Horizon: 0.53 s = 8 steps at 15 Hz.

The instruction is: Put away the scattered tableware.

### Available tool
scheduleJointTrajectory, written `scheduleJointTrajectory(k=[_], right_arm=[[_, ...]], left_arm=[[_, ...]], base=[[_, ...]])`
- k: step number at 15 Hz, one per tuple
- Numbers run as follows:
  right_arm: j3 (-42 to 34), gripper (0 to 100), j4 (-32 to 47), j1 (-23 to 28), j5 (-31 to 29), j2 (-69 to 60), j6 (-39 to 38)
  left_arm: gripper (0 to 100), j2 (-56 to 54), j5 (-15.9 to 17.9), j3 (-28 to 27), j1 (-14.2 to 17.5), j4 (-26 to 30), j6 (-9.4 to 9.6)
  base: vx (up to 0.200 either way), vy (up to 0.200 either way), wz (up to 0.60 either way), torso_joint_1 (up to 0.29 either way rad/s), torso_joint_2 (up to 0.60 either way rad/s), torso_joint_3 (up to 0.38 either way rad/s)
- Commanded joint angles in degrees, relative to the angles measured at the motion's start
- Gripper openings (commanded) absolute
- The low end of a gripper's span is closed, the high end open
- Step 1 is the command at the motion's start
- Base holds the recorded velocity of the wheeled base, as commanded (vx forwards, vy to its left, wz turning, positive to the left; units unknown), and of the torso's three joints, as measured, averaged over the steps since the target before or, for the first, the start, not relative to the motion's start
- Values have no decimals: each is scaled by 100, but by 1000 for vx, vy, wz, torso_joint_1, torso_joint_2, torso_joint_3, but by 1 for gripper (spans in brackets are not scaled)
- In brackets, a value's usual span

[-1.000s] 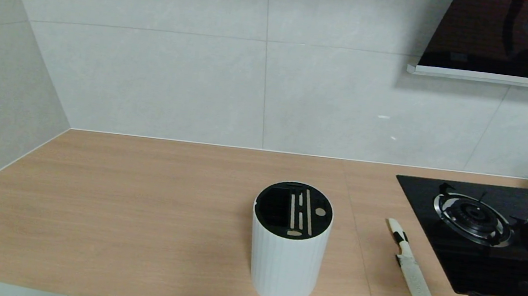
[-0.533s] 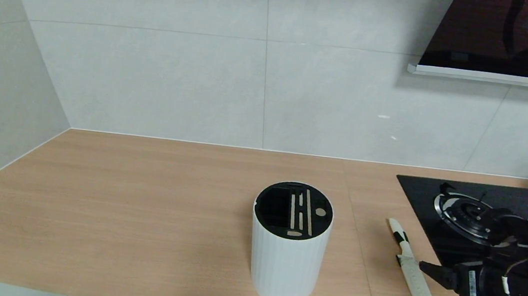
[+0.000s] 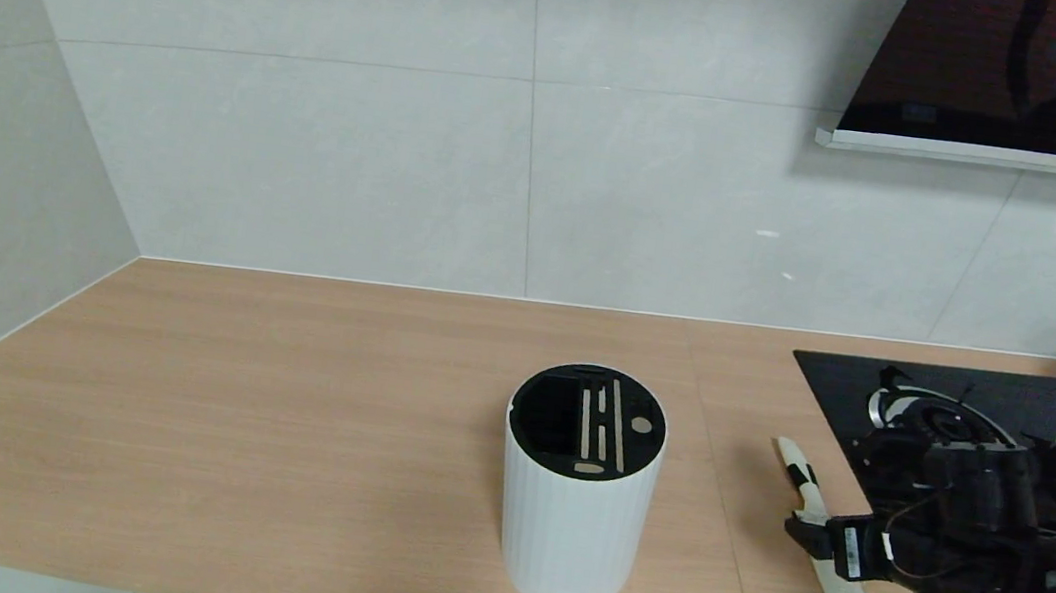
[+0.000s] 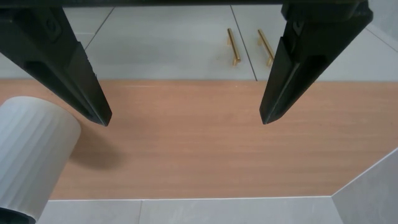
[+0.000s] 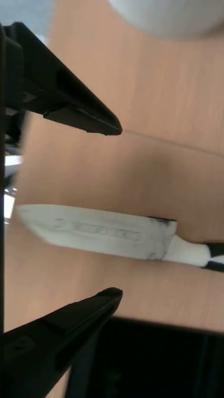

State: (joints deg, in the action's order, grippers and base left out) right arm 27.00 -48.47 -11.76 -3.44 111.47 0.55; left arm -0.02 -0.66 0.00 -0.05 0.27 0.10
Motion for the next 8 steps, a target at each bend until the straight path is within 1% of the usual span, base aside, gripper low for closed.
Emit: scheduleJointTrajectory(k=[1,2,4,8], right_arm=[[-2,100,-655,-19,-201,964,-11],[24,100,-954,34,-219,1219,-20],[103,100,-1165,157,-245,1404,-20],[253,100,-1165,218,-263,1536,-160]], left_arm=[[100,2,4,0,-4,0,-1],[100,2,-4,0,5,0,-1],[100,2,-4,0,5,0,-1],[100,2,-4,0,-4,0,-1]], base=[[0,0,0,0,0,0],[0,0,0,0,0,0],[0,0,0,0,0,0],[0,0,0,0,0,0]])
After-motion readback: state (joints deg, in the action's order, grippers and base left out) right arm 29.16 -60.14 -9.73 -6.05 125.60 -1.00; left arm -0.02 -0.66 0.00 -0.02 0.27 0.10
